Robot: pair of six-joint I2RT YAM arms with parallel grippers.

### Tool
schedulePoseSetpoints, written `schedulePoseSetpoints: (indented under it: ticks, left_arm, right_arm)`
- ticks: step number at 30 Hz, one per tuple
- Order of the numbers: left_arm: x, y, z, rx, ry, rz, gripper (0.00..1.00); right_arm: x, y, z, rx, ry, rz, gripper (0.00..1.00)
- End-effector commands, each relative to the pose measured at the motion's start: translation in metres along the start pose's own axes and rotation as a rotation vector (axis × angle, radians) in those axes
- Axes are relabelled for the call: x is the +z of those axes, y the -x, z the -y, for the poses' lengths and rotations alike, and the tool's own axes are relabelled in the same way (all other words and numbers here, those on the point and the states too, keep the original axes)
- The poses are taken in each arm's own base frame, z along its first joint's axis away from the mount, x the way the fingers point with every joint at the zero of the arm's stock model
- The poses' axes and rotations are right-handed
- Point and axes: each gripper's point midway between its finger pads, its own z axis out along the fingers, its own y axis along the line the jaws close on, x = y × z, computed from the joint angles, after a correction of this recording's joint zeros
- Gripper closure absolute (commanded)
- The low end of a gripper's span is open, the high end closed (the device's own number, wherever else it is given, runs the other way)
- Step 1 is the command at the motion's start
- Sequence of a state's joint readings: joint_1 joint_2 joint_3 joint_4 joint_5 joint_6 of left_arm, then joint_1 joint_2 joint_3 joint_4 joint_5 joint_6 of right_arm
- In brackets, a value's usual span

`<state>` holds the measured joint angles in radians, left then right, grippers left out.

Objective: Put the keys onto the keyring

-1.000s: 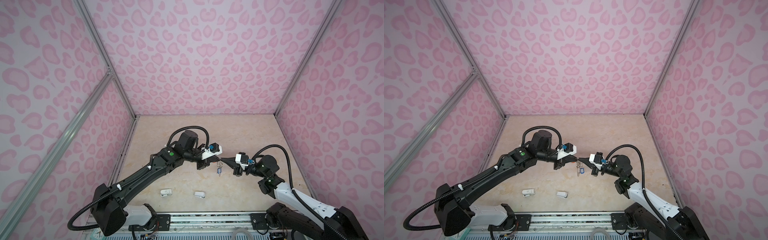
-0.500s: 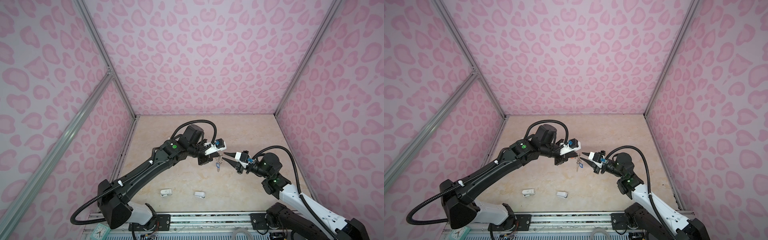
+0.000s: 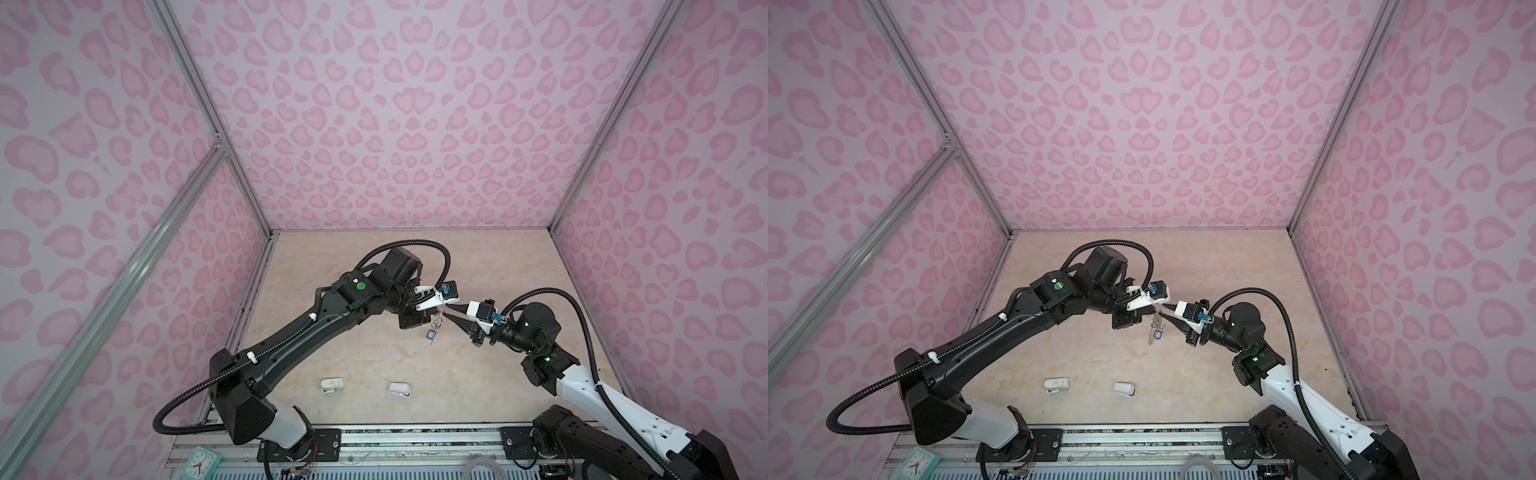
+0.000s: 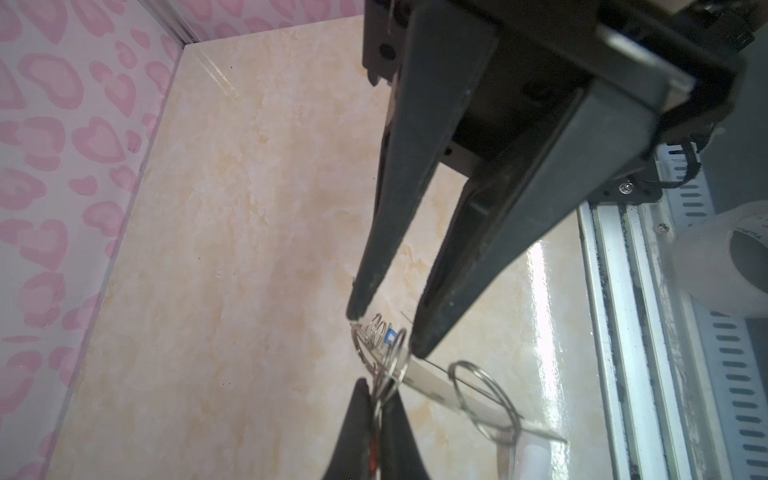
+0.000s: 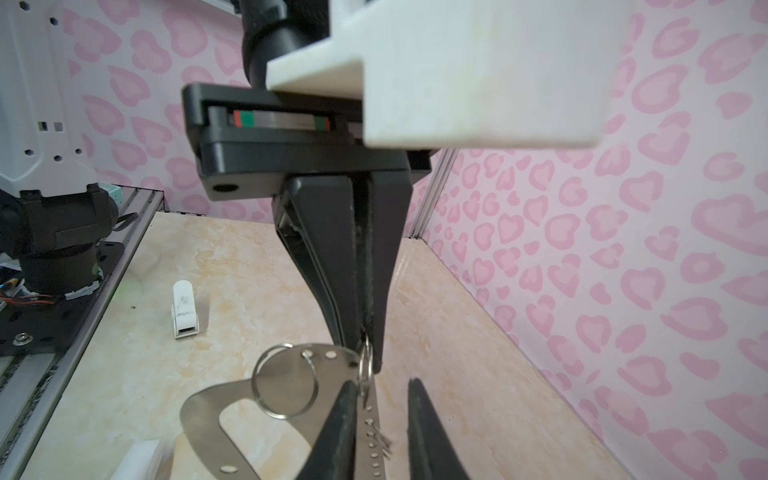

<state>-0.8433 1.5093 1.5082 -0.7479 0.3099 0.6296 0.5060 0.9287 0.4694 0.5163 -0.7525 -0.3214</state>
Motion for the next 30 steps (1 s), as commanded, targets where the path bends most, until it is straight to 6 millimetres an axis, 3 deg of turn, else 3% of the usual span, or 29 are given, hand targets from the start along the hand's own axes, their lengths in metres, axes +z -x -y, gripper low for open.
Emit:
schedulePoseSetpoints:
  ticks: [1, 13, 21, 30]
  left_arm:
    - [0.001, 0.001, -0.002, 0.009, 0.003, -0.013, 0.97]
    - [0.003, 0.003, -0.001, 0.024, -0.001, -0.029, 0.97]
    - [0.002, 0.002, -0.002, 0.025, 0.008, -0.032, 0.97]
    - [0.002, 0.001, 0.000, 0.025, 0.002, -0.027, 0.97]
  right_arm:
    - [0.002, 0.004, -0.001, 0.004, 0.011, 0.016, 0.78]
    - [0.005, -0.007, 0.001, 0.019, 0.016, -0.028, 0.86]
    - [0.001, -0.017, 0.005, 0.036, -0.024, -0.075, 0.79]
    - [0.003, -0.014, 0.004, 0.057, -0.004, -0.056, 0.83]
